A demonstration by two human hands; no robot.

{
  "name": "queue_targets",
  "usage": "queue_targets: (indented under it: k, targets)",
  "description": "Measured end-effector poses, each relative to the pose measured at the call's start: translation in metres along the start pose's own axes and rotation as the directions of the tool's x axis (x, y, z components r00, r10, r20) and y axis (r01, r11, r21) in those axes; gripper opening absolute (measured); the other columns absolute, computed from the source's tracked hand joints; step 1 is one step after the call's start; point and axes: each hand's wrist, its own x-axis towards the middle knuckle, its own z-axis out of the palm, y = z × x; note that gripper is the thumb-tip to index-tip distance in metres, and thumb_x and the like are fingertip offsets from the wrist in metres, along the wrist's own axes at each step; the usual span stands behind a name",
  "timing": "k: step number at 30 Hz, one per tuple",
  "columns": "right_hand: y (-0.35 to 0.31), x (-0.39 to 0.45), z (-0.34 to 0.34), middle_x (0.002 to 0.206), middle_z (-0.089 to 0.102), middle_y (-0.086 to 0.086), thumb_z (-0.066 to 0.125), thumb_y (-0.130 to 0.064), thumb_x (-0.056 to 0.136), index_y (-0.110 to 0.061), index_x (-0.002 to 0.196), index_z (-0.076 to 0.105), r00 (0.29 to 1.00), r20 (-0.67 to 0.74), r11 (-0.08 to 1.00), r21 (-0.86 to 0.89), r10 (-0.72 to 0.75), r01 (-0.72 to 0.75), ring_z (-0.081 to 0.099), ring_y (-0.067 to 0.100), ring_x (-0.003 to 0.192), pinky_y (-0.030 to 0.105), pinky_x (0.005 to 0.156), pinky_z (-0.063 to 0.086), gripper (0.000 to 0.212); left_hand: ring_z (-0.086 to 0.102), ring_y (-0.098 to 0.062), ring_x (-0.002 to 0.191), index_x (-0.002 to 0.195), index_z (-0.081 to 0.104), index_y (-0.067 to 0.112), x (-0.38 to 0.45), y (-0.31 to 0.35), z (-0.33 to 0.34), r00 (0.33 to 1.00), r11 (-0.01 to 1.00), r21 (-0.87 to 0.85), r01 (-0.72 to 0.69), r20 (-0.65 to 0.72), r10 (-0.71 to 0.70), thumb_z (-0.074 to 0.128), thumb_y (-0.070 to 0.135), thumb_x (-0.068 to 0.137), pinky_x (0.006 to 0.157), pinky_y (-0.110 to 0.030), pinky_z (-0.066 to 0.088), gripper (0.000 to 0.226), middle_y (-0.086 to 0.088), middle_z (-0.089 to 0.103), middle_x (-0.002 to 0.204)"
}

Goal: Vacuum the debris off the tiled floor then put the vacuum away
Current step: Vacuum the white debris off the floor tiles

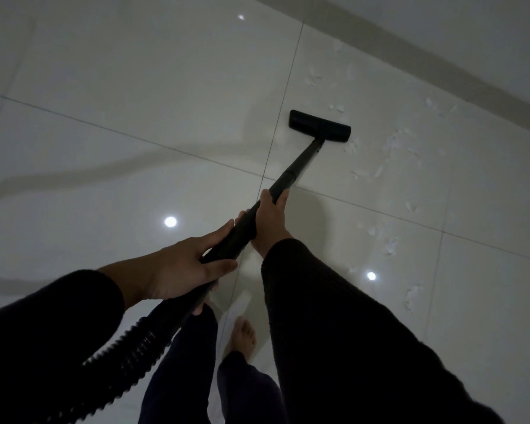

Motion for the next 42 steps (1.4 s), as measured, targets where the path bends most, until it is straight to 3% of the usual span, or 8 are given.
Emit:
queue_targets:
  k: [5,9,16,22,34,42]
  targets:
    - [-0.016,0.025,0.03,0.119,0.044,0.012,0.044,-0.031,0.1,-0.053,0.147,0.014,1.0,-0.017,0.999,0.041,-0.013,0.014,0.053,0.019,0.064,0.031,0.055,0.051,0.06,0.061,-0.003,0.045,0.144,0.001,0.05,0.014,0.019,-0.041,0.998,0.988,0.141,-0.056,0.0,0.056,0.051,0.033,0.093,0.053,-0.017,0.049,0.072,0.002,0.061,0.075]
    - [-0.03,0.045,0.046,0.122,0.046,0.015,0.045,-0.033,0.1,-0.055,0.146,0.012,0.999,-0.039,0.999,0.045,-0.01,0.012,0.054,0.02,0.067,0.033,0.059,0.052,0.061,0.06,-0.006,0.043,0.143,0.001,0.052,0.029,0.03,-0.063,0.999,0.991,0.126,-0.044,0.011,0.043,0.051,0.033,0.093,0.056,-0.026,0.052,0.073,-0.002,0.061,0.075]
    - [-0.07,0.08,0.065,0.123,0.047,0.016,0.046,-0.033,0.098,-0.059,0.144,0.013,0.998,-0.048,0.999,0.024,-0.042,0.043,0.054,0.021,0.067,0.033,0.059,0.053,0.062,0.061,-0.003,0.044,0.143,0.0,0.052,0.064,0.059,-0.09,0.998,0.99,0.126,-0.069,-0.005,0.07,0.05,0.034,0.093,0.053,-0.017,0.047,0.073,-0.002,0.062,0.074]
    - [-0.111,0.108,0.077,0.139,0.041,0.017,0.046,-0.032,0.099,-0.057,0.145,0.011,0.997,-0.049,0.999,-0.012,-0.052,0.051,0.053,0.023,0.075,0.033,0.06,0.053,0.063,0.062,-0.018,0.045,0.142,0.001,0.055,0.088,0.094,-0.109,1.0,0.999,0.041,-0.031,0.0,0.031,0.051,0.032,0.093,0.052,-0.027,0.053,0.074,-0.007,0.061,0.074]
    - [-0.199,0.155,0.093,0.132,0.045,0.012,0.045,-0.031,0.101,-0.052,0.148,0.011,0.996,-0.06,0.996,-0.071,-0.061,0.057,0.054,0.022,0.073,0.033,0.061,0.053,0.063,0.059,-0.016,0.044,0.143,0.001,0.053,0.144,0.167,-0.138,0.999,0.999,-0.017,-0.029,-0.032,0.028,0.052,0.029,0.093,0.05,-0.021,0.05,0.075,-0.007,0.058,0.073]
    - [-0.245,0.167,0.094,0.127,0.042,0.004,0.043,-0.03,0.102,-0.052,0.149,0.008,0.997,-0.057,0.995,-0.091,-0.051,0.046,0.056,0.023,0.074,0.033,0.059,0.053,0.063,0.061,-0.018,0.045,0.142,0.004,0.054,0.167,0.205,-0.145,0.999,0.999,-0.03,-0.021,-0.04,0.02,0.053,0.029,0.093,0.052,-0.024,0.051,0.074,-0.005,0.061,0.071]
